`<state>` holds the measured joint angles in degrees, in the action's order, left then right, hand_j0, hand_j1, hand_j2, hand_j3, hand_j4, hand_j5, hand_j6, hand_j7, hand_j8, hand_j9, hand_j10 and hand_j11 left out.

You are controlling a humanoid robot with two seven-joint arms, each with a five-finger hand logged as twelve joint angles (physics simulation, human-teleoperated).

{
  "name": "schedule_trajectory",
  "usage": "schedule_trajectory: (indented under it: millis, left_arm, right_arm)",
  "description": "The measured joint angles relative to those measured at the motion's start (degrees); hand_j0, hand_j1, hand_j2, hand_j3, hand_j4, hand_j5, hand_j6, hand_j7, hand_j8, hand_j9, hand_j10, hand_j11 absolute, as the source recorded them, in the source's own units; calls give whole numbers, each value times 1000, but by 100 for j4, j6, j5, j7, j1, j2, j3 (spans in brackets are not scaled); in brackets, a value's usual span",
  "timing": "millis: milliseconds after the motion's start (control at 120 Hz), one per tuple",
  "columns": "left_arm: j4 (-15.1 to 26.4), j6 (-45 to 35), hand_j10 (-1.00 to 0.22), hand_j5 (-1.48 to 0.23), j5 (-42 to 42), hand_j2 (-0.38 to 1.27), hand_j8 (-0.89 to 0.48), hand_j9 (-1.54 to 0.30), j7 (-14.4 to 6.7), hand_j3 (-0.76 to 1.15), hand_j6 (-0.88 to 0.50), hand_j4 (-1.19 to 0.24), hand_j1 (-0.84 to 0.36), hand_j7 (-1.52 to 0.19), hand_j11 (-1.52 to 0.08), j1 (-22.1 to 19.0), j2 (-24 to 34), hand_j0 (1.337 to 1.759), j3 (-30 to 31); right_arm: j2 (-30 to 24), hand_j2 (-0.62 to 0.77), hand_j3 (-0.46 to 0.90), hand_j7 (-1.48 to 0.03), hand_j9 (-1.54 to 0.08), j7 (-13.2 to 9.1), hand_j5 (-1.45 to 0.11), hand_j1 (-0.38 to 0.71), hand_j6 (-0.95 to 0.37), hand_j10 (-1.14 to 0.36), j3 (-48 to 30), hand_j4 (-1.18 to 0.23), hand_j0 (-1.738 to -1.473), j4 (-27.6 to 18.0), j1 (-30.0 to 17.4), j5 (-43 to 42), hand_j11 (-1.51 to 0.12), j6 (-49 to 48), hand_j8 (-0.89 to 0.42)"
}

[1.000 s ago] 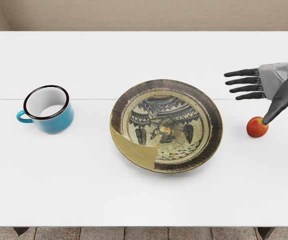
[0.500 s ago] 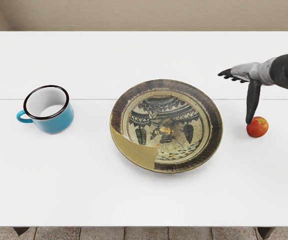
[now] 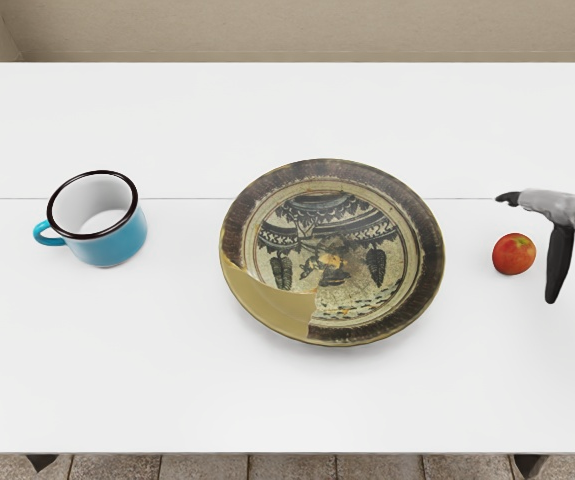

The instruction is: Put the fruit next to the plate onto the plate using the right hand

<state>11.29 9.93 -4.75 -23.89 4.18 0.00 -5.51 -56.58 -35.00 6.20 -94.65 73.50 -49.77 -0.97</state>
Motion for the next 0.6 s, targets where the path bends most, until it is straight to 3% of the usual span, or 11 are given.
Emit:
schedule_trajectory:
  millis: [125,417,600]
  left_arm:
    - [11,0,-8,-11,0,1,-8,-11,0,0,-8,-8,339,-11,-11,-14,0,1658,3]
    - [44,-1,-8,-11,0,1,-8,-11,0,0,-8,-8,339,-11,-11,-11,0,1658,6]
    - [56,-1,-8,-11,0,1,-8,-11,1,0,-8,-8,339,-11,-11,-10,0,1658,6]
  right_arm:
    - [28,-5,0,-43,-44,0,-44,-311,-43,-39,-20,-40,-1658,-18,-341,-265,-44,526,-41]
    - [501,-37,0,-264,-264,0,-265,-109,-213,-209,-45,-210,-1658,238,-835,-776,-264,1461,-211]
    - [566,-49,0,-343,-343,0,-344,-36,-273,-269,-47,-270,-1658,273,-960,-891,-343,1612,-271]
